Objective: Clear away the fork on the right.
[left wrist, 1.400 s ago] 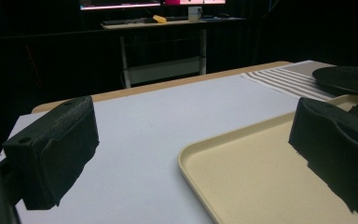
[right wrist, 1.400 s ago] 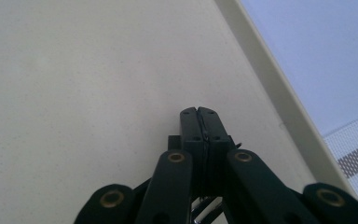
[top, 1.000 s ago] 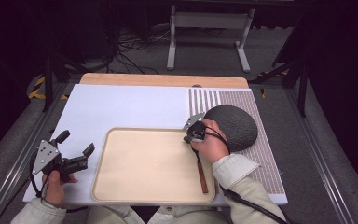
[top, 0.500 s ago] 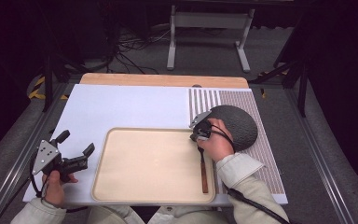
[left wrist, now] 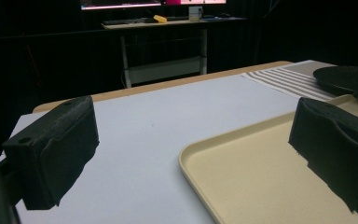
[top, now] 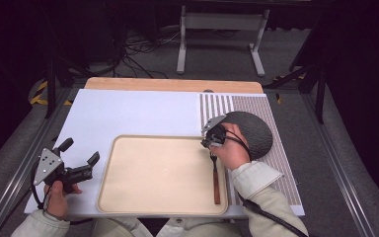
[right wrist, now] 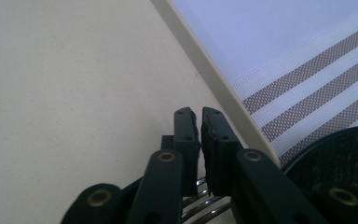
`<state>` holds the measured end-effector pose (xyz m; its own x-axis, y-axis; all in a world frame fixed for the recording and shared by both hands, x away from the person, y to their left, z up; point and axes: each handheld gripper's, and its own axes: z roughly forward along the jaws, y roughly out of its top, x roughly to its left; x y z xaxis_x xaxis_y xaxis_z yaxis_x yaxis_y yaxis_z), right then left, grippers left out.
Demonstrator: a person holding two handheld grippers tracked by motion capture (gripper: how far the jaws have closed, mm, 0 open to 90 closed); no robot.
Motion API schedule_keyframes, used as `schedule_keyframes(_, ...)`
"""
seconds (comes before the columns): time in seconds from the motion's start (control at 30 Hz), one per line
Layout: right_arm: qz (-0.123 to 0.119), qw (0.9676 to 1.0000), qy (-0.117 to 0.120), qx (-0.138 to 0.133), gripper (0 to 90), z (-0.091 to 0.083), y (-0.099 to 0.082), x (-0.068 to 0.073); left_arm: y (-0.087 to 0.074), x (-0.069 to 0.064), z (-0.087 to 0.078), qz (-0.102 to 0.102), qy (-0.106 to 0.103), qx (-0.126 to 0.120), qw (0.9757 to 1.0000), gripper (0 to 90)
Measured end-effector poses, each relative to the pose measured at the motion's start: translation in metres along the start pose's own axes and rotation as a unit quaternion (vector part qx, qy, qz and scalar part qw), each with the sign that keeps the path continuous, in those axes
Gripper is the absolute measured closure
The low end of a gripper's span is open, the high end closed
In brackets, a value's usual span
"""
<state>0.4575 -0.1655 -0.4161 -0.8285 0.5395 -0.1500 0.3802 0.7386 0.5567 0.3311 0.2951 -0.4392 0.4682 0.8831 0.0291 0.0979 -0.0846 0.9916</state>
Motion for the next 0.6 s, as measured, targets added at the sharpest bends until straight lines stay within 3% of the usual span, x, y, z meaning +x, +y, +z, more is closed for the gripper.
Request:
schedule_keyframes(0.2,-0.006,0.9998,0.008,-0.017,67.2,-0.013,0.007,0.005,0.0,0.0,0.0,0.001,-0.002,0.001,1.0,1.9)
schedule_keyframes(0.43,0.01,0.9978,0.022,-0.061,22.3,-0.025,0.011,0.01,0.0,-0.001,0.001,0.003,-0.001,0.004,1.0,1.9)
schedule_keyframes(0.5,0.006,0.996,0.022,-0.086,16.5,-0.031,0.012,0.011,0.0,-0.001,0.0,0.001,0.0,0.003,1.0,1.9)
schedule_keyframes(0.6,-0.001,0.9942,0.023,-0.105,15.9,-0.038,0.013,0.013,0.0,-0.001,0.0,0.001,0.0,0.003,1.0,1.9)
